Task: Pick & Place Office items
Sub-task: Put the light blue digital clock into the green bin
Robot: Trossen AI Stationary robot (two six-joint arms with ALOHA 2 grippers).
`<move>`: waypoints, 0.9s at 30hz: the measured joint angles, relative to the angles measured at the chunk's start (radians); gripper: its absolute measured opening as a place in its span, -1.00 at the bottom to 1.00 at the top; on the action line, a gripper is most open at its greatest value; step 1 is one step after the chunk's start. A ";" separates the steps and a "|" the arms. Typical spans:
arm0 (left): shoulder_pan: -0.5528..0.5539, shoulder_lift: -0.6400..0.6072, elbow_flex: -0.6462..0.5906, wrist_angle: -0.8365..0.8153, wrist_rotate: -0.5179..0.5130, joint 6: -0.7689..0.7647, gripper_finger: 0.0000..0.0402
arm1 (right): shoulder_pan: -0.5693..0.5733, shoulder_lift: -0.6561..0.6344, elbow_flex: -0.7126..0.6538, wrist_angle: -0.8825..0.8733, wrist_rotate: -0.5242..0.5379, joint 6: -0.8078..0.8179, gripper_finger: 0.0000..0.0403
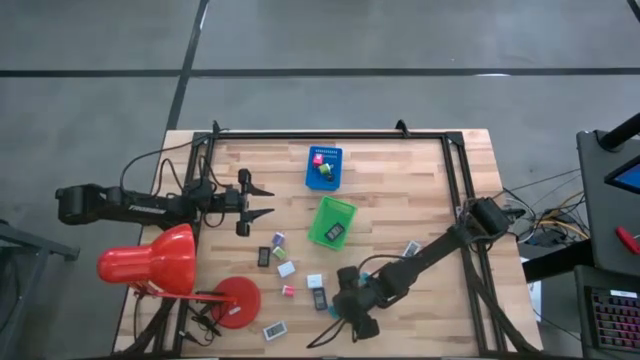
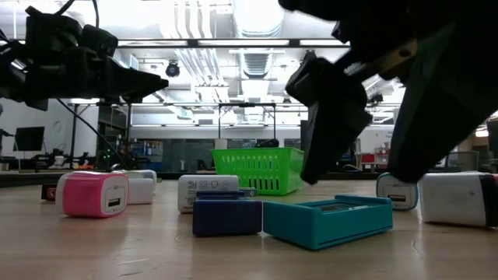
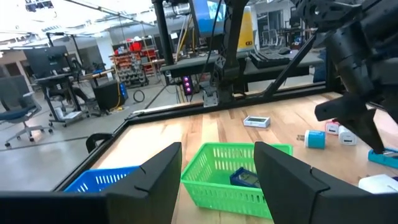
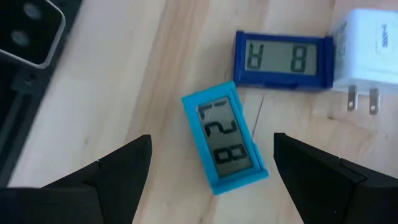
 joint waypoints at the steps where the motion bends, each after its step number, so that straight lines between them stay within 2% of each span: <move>1: 0.000 0.000 0.000 0.001 0.000 0.000 0.02 | -0.002 0.004 0.001 0.000 -0.001 -0.003 0.62; 27: -0.001 -0.001 0.000 0.001 0.003 0.000 0.02 | -0.015 0.018 -0.005 0.027 -0.003 -0.024 0.62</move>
